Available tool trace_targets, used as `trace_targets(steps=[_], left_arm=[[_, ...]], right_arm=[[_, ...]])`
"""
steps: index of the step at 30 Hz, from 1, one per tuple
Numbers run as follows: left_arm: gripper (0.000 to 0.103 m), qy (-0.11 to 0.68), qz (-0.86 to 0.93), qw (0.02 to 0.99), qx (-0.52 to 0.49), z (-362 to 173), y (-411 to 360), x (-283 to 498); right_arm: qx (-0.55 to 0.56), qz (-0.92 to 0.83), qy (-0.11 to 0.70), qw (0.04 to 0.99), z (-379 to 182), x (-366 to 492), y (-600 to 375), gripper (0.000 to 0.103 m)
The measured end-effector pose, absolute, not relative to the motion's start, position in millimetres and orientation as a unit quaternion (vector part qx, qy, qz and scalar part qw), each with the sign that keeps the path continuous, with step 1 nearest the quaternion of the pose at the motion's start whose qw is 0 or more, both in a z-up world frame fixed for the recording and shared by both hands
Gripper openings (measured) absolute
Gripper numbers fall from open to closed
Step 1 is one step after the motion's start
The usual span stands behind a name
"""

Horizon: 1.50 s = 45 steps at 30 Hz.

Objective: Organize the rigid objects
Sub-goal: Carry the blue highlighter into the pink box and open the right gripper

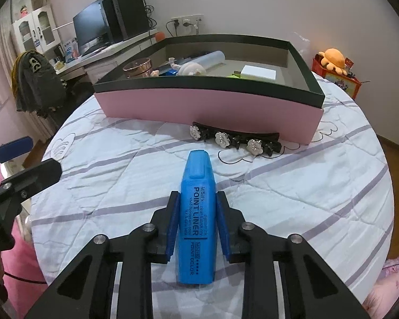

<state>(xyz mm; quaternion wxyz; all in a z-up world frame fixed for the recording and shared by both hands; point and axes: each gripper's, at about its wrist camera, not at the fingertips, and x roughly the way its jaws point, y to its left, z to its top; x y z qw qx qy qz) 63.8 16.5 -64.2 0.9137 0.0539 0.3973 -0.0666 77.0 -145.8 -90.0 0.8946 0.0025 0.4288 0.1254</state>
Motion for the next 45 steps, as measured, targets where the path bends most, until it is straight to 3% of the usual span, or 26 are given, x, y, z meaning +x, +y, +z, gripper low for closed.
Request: trace_targets(steps=[25,35,45], left_arm=[[0.101,0.365,-0.085,0.926,0.055,-36,-22,77],[0.102,0.353,-0.08,0.931,0.041,-26,-27,127],[0.102,0.361,-0.067,0.93,0.029,-35,-12,165]], right_arm=[[-0.014,0.141,0.373,0.917,-37,80,-171,0.027],[-0.049,0.127,0.358,0.924,-12,140,-183,0.027],[-0.049,0.198,0.425,0.882,-35,223,-161,0.027]])
